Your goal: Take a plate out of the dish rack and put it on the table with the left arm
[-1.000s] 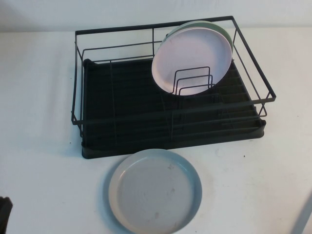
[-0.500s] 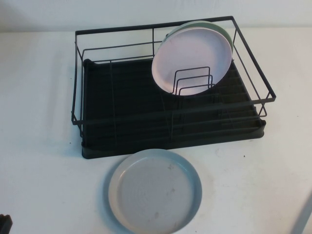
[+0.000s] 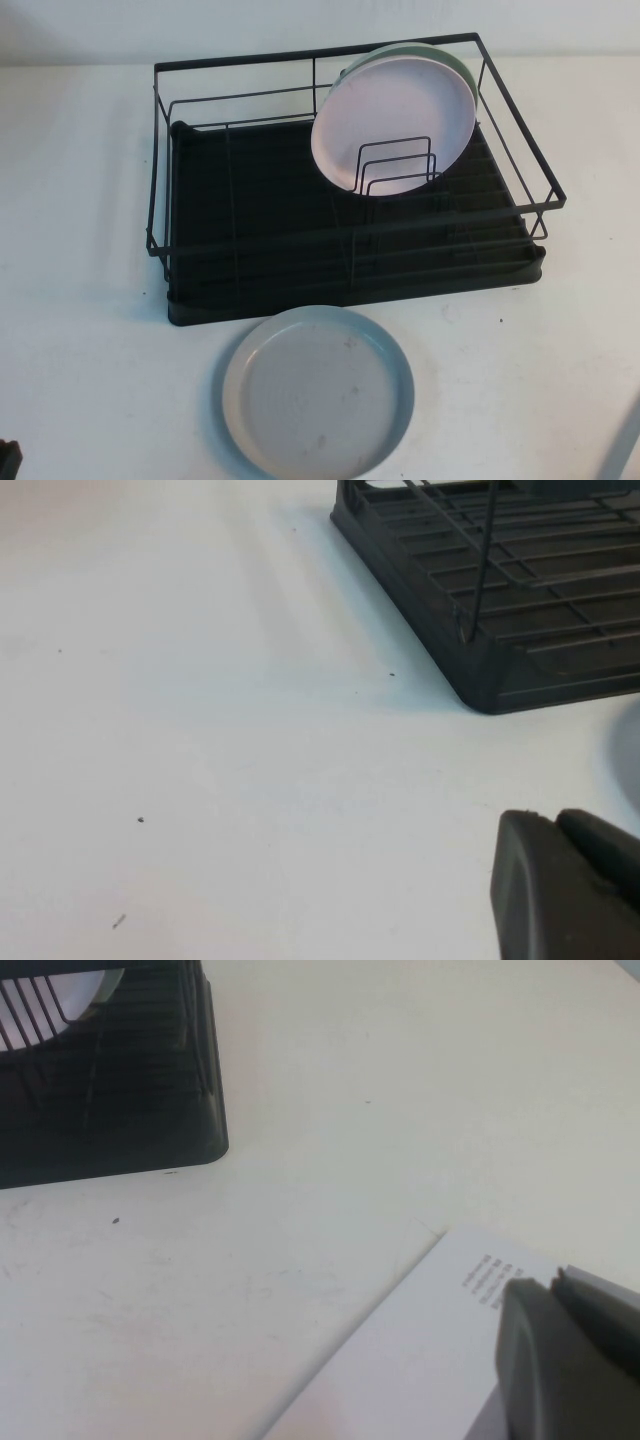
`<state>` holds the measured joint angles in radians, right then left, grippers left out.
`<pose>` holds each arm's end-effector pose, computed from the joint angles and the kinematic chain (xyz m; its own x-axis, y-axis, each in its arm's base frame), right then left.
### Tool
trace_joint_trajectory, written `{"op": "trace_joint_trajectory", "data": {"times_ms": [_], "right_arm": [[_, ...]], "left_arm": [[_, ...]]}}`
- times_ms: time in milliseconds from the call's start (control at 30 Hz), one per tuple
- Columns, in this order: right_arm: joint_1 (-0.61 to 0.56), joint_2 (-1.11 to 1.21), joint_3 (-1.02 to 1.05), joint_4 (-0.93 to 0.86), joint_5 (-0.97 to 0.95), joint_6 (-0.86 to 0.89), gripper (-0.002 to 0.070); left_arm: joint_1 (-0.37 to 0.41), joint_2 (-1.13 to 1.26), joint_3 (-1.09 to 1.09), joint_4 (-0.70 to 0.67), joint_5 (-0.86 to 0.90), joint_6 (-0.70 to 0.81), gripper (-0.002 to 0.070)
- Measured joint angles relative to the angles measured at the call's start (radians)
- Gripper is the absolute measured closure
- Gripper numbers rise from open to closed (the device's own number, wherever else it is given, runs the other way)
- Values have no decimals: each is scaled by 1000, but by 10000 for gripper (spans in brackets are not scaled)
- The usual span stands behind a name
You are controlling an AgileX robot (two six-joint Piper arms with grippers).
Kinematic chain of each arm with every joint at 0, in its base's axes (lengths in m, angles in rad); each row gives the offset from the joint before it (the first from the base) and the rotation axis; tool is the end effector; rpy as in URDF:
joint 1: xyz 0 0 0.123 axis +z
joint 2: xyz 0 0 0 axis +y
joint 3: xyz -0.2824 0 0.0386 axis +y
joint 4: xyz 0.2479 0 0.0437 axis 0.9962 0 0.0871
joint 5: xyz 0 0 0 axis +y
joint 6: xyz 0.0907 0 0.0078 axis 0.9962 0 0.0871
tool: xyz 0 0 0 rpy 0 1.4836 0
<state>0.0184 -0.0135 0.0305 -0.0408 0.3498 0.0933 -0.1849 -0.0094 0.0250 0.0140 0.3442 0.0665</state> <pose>0.0532 -0.0003 0.1720 -0.2755 0.0499 -0.9600 0.0102 0.9987 0.0490 0.0526 -0.0094 0.1741 -0.2495 0.1276 -0.9599 0.1999 0.9767 0.0779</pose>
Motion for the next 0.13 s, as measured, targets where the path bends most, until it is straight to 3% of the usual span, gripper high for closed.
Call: {"op": "trace_joint_trajectory", "data": {"times_ms": [133], "right_arm": [[0, 0, 0, 0, 0, 0, 694]], "left_arm": [[0, 0, 0, 9, 0, 0, 676]]}}
